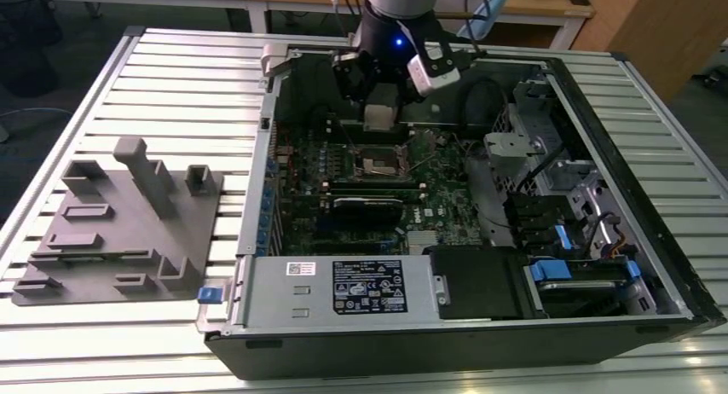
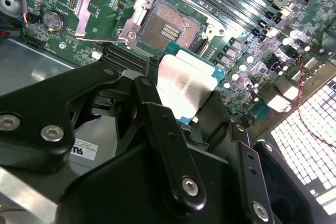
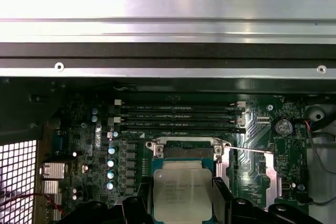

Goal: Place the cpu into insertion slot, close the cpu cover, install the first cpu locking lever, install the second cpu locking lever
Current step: 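Place the cpu into insertion slot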

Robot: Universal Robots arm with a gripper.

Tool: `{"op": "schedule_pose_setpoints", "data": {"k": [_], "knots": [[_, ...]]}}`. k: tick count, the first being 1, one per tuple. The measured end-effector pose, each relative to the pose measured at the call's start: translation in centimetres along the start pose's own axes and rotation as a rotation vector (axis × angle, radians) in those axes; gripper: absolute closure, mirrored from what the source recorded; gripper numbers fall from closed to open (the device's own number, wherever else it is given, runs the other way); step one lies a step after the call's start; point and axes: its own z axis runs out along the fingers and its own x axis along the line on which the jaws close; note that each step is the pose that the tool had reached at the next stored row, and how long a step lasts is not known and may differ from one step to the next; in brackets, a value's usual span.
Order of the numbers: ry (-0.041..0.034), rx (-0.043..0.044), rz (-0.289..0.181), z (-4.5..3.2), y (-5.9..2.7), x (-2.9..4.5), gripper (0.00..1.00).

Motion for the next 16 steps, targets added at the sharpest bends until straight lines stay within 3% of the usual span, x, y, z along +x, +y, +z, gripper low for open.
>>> {"op": "schedule_pose_setpoints", "data": {"k": [16], "knots": [[-0.0109,0.002,-0.007,1.67,-0.4,0.96,0.46]]}}
